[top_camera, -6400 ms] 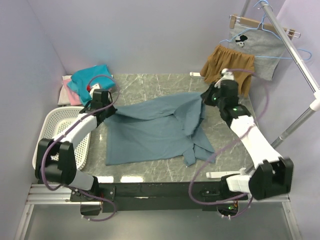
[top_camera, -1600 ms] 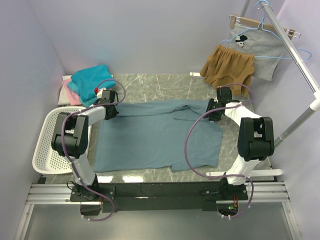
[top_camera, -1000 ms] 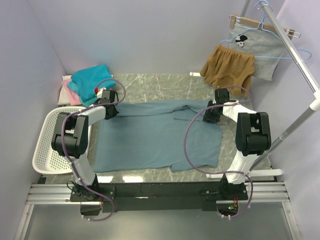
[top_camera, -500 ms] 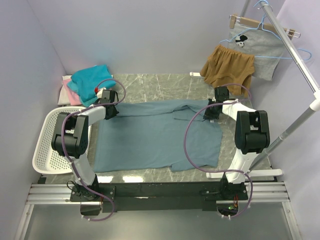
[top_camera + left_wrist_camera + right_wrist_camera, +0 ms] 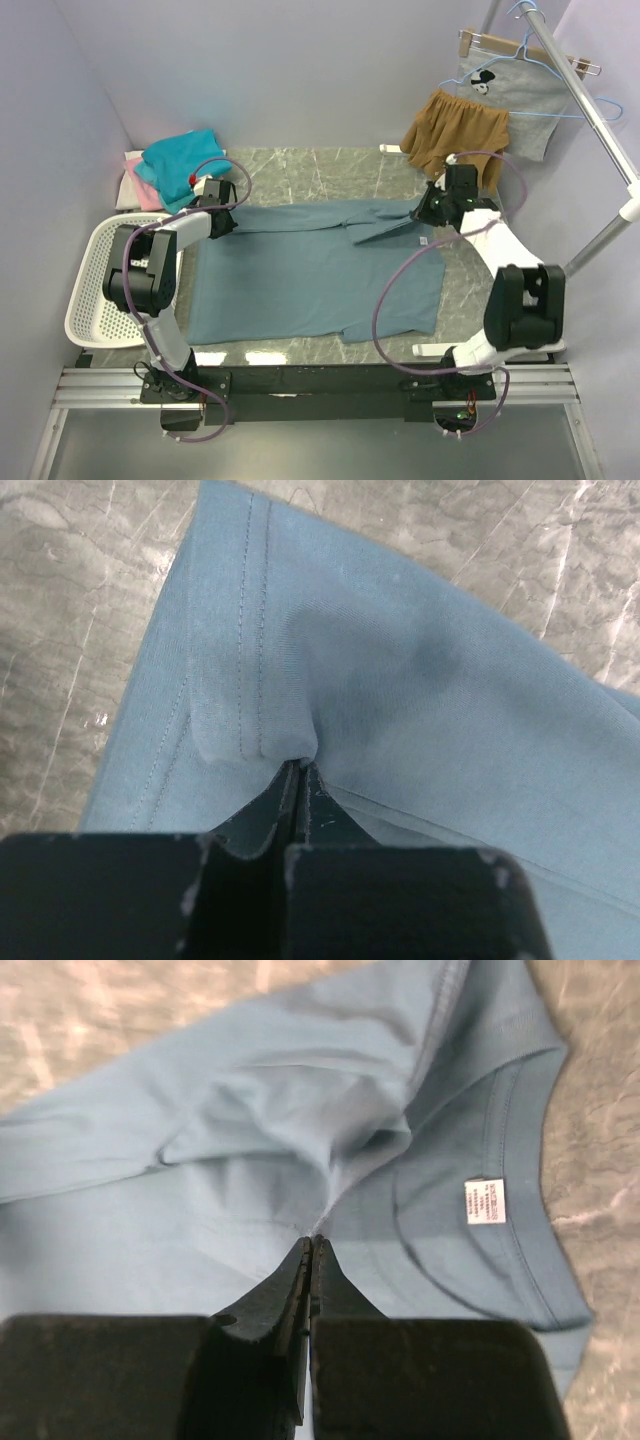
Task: Fold and stack the t-shirts
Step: Fold the flattened tshirt in 1/3 of the way
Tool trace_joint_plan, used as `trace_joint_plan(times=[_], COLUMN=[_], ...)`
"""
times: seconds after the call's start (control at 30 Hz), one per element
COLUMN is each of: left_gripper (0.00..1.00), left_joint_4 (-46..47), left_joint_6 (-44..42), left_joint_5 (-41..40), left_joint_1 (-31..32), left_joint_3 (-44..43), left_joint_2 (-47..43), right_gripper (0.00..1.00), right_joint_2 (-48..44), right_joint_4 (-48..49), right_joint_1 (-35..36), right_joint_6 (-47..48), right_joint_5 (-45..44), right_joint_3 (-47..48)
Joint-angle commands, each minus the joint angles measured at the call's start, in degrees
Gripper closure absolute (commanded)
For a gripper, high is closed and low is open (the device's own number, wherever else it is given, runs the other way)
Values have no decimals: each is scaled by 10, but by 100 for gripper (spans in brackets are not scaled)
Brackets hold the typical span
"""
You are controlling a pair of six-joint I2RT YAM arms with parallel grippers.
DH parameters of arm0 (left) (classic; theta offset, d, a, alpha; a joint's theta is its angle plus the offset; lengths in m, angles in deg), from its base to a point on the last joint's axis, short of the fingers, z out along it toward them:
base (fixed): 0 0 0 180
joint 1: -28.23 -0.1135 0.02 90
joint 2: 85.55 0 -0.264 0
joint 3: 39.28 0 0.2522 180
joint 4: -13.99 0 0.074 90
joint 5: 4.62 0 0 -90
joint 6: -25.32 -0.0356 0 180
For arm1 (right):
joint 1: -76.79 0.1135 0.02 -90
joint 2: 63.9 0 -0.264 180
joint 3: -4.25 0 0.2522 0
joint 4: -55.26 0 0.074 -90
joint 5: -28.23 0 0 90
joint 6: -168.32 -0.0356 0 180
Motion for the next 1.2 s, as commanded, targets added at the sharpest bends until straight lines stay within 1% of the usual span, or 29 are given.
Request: trace_joint_plan(times=[0.0, 0.23, 0.37, 0.4, 0.43, 0.47, 0.5, 0.53, 0.67, 0.77, 0.83, 0.87, 0.93, 0.97, 1.07, 1.1, 1.17], left_gripper=[99, 99, 99, 99, 99, 99, 99, 99, 99, 99, 99, 99, 99, 99, 99, 99, 99], left_joint_4=[0, 0, -4, -6, -7, -8, -11, -13, -30, -36, -41, -41, -39, -39, -39, -38, -38], left_joint_6=[-4, -4, -5, -6, -7, -7, -7, -8, -12, -17, -18, -18, -17, -17, -15, -15, -14], left_joint_5=[-9, -11, -14, -15, -17, -20, -21, -24, -52, -51, -45, -43, -40, -38, -29, -27, -27], left_joint_1=[3, 3, 3, 3, 3, 3, 3, 3, 3, 3, 3, 3, 3, 4, 3, 3, 4], left_joint_3=[-22, -21, -24, -25, -25, -26, -26, -27, -30, -35, -41, -41, -40, -40, -41, -41, -40], left_joint_2=[-5, -5, -2, -2, -1, -1, -2, -3, -12, -16, -17, -19, -21, -21, -18, -16, -16], right_gripper=[100, 100, 100, 95, 82, 81, 82, 77, 69, 61, 60, 60, 60, 60, 61, 62, 63], right_joint_2=[-54, -135, -149, -149, -150, -152, -152, -149, -142, -123, -103, -93, -68, -60, -15, -3, 25], right_joint_4=[-50, -85, -110, -109, -108, -100, -96, -95, -85, -75, -67, -59, -53, -39, -41, -45, -42], right_joint_1=[3, 13, 17, 16, 17, 16, 16, 18, 17, 16, 17, 23, 41, 66, 116, 149, 175], right_joint_6=[-2, -14, -10, -10, -13, -14, -13, -14, -16, -13, -10, -13, -19, -18, -2, 3, 19], right_joint_5=[8, 43, 37, 21, 2, -10, -41, -56, -117, -115, -78, -40, -12, 4, -1, -11, -13], right_joint_3=[-8, -71, -100, -112, -116, -120, -121, -116, -88, -57, -38, -34, -27, -28, -11, 5, 15])
